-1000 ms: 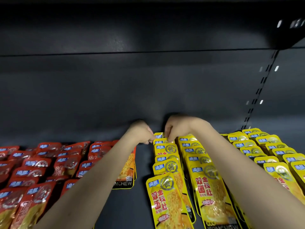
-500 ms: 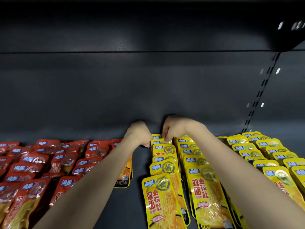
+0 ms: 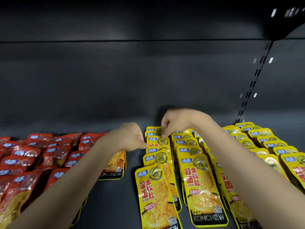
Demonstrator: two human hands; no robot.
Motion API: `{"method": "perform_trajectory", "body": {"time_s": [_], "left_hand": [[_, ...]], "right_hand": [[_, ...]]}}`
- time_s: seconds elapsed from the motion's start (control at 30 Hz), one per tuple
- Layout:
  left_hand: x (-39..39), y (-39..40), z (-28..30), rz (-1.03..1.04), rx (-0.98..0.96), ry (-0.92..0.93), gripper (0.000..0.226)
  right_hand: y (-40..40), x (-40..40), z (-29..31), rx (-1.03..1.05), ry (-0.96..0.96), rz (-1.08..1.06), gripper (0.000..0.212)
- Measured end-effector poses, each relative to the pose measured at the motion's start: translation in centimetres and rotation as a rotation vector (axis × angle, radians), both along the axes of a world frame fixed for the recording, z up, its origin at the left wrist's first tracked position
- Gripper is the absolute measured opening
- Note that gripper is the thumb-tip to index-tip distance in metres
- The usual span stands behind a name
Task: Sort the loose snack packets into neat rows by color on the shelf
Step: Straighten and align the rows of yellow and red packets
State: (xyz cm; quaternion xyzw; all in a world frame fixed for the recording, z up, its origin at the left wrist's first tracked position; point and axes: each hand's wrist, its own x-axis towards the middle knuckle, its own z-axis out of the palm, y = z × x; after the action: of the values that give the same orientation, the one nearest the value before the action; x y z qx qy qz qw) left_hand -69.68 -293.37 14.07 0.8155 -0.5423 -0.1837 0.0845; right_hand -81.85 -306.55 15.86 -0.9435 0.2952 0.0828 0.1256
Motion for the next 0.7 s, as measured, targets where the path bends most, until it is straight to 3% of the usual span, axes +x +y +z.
{"method": "perform_trajectory", "body": {"time_s": [0.2, 0.47, 0.7], "left_hand": [[-0.43, 0.47, -0.06, -0.057, 0.117, 0.09, 0.027], [0.02, 0.2, -0.38, -0.017, 0.018, 0.277, 0.011], [-0.07, -0.03, -0.35, 0.089, -0.044, 0.378, 0.011]], "right_hand": [[0.02, 0.56, -0.57, -0.007, 0.058, 0.017, 0.033], [-0.16, 0.34, -0.58, 0.089, -0.029, 0.028, 0.016], [-0.36, 0.59, -0.78, 0.087, -0.049, 0.013, 0.02]]}}
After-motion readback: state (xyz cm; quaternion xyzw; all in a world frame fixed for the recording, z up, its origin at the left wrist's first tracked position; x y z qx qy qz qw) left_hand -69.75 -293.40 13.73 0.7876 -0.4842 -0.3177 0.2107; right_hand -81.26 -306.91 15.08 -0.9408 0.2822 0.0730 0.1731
